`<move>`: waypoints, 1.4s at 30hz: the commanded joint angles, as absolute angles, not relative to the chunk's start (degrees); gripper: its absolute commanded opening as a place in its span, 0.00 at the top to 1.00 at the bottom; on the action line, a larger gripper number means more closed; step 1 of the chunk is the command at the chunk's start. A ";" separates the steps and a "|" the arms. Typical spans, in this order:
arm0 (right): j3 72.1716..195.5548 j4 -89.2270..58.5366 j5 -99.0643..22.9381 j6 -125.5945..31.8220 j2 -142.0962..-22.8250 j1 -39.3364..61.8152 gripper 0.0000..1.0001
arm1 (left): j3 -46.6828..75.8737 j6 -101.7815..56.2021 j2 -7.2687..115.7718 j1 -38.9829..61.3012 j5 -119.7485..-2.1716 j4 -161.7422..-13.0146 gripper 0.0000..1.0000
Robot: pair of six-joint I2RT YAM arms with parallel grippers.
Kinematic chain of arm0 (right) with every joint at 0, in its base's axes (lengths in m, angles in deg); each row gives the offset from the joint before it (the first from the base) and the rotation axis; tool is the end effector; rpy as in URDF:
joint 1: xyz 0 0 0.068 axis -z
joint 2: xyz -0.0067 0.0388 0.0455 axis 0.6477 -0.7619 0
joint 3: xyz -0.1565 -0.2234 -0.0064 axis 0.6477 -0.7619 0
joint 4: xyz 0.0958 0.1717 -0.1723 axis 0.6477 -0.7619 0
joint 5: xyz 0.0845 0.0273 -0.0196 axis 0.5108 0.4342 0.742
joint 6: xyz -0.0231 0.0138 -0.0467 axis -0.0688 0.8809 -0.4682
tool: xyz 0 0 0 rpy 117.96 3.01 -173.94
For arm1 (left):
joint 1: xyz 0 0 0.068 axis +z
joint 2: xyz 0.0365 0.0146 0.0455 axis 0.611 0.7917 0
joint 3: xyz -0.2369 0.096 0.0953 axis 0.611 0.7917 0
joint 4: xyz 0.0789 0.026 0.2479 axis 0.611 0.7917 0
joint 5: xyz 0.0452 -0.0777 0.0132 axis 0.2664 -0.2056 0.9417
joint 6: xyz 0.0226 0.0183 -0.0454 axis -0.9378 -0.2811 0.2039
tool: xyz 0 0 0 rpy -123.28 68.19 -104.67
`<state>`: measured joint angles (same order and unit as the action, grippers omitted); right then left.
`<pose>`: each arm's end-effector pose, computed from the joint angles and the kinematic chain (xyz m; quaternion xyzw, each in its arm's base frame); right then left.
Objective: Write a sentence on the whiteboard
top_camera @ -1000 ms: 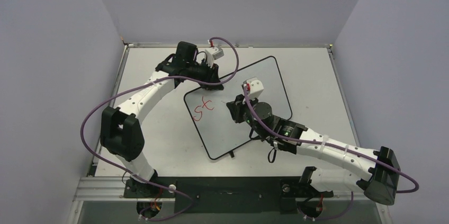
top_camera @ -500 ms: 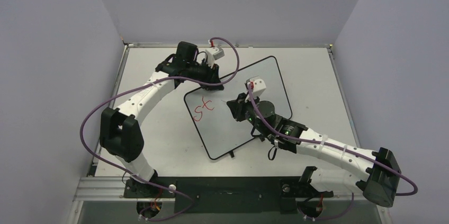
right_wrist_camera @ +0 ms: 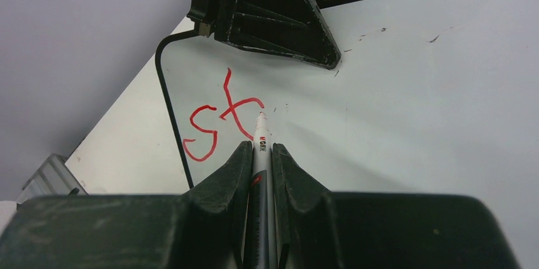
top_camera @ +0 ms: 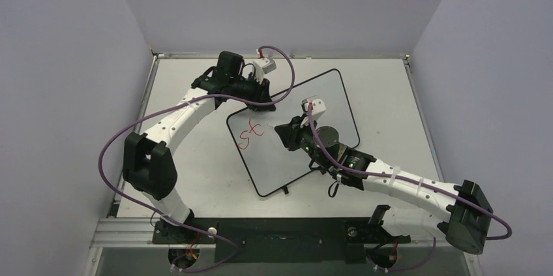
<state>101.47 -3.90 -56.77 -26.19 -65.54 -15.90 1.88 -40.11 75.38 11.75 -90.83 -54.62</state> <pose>0.1515 0.2144 0.3006 -0.1294 0.7544 0.3719 0.5253 0.3299 -0.1847 0.3164 0.3628 0.7957 -0.3610 0.3240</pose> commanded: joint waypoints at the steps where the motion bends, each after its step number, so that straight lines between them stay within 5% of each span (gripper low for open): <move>1: 101.17 1.26 -55.34 -24.92 -66.87 -15.79 1.00 | 1.59 -46.66 73.75 11.38 -82.81 -55.60 1.00; 42: 102.00 -1.78 -66.23 -23.01 -73.53 -12.71 1.00 | 1.44 -46.91 73.38 11.16 -82.09 -55.27 1.00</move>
